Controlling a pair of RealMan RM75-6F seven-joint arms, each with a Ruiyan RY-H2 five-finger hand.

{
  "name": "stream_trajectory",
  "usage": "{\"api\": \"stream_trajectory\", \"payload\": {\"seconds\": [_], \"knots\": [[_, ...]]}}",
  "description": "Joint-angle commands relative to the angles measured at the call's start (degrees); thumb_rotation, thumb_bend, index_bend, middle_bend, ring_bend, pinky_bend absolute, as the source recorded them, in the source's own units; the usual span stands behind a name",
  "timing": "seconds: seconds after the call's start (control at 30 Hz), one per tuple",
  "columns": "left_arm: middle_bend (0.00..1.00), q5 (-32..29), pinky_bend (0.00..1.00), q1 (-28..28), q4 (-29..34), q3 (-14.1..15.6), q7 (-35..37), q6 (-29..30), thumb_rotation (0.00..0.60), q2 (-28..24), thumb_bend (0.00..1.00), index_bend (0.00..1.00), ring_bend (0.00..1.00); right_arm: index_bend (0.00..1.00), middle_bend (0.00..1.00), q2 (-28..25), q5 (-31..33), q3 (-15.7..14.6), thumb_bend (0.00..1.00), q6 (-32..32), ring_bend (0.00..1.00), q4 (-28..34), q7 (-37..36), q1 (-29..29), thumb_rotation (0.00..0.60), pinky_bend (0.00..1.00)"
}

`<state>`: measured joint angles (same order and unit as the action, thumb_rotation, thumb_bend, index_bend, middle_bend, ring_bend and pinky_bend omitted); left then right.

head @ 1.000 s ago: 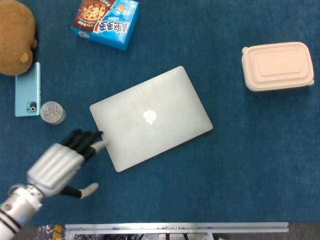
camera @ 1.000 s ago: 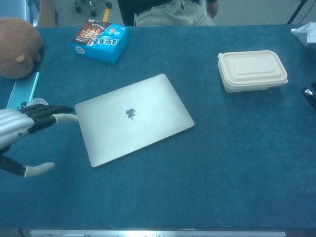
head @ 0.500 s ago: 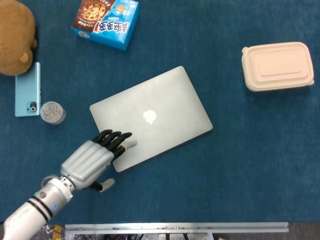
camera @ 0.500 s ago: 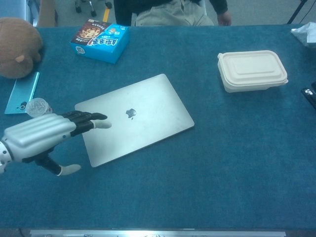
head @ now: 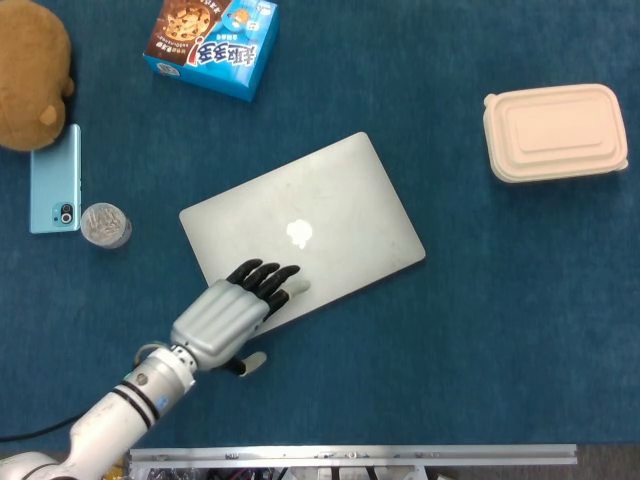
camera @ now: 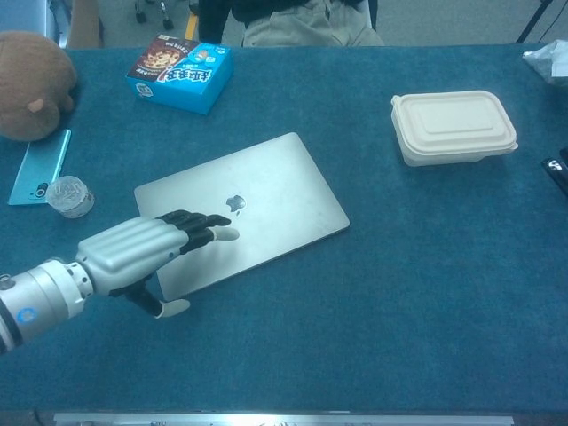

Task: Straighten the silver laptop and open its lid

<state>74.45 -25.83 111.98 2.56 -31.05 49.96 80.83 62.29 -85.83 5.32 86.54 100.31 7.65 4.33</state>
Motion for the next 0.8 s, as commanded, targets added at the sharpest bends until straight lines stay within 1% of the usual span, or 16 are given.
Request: {"api": "stream_trajectory", "payload": {"seconds": [0.03, 0.17, 0.33, 0.53, 0.8], "knots": [[0.0, -1.15, 0.0, -0.63, -1.62, -0.36, -1.02, 1.15, 0.6, 2.39, 0.28, 0.0, 0.0, 0.0, 0.04, -0.22, 0.14, 0.03, 0.4, 0.13, 0.0, 0.11, 0.08, -0.1, 0.6, 0.1], [0.0, -2.22, 0.0, -1.13, -3.7, -0.64, -1.4, 2.21, 0.6, 5.05, 0.28, 0.0, 0.0, 0.0, 0.04, -0.64, 0.4, 0.07, 0.4, 0.35, 0.0, 0.35, 0.14, -0.3, 0.6, 0.1], [0.0, -3.35, 0.0, -1.65, -6.11, -0.49, -1.18, 2.83, 0.6, 7.16, 0.28, 0.0, 0.0, 0.0, 0.04, -0.8, 0.81, 0.26, 0.4, 0.61, 0.0, 0.36, 0.34, -0.44, 0.6, 0.1], [0.0, -4.08, 0.0, -2.12, -8.71, 0.03, -0.31, 3.07, 0.6, 8.94, 0.28, 0.0, 0.0, 0.0, 0.04, -0.89, 0.99, 0.36, 0.4, 0.71, 0.0, 0.5, 0.74, -0.47, 0.6, 0.1], [0.0, -4.44, 0.0, -2.78, -10.54, 0.88, 0.22, 3.06, 0.6, 10.12, 0.28, 0.0, 0.0, 0.0, 0.04, -1.12, 1.06, 0.44, 0.4, 0.93, 0.0, 0.86, 1.16, -0.55, 0.6, 0.1]]}}
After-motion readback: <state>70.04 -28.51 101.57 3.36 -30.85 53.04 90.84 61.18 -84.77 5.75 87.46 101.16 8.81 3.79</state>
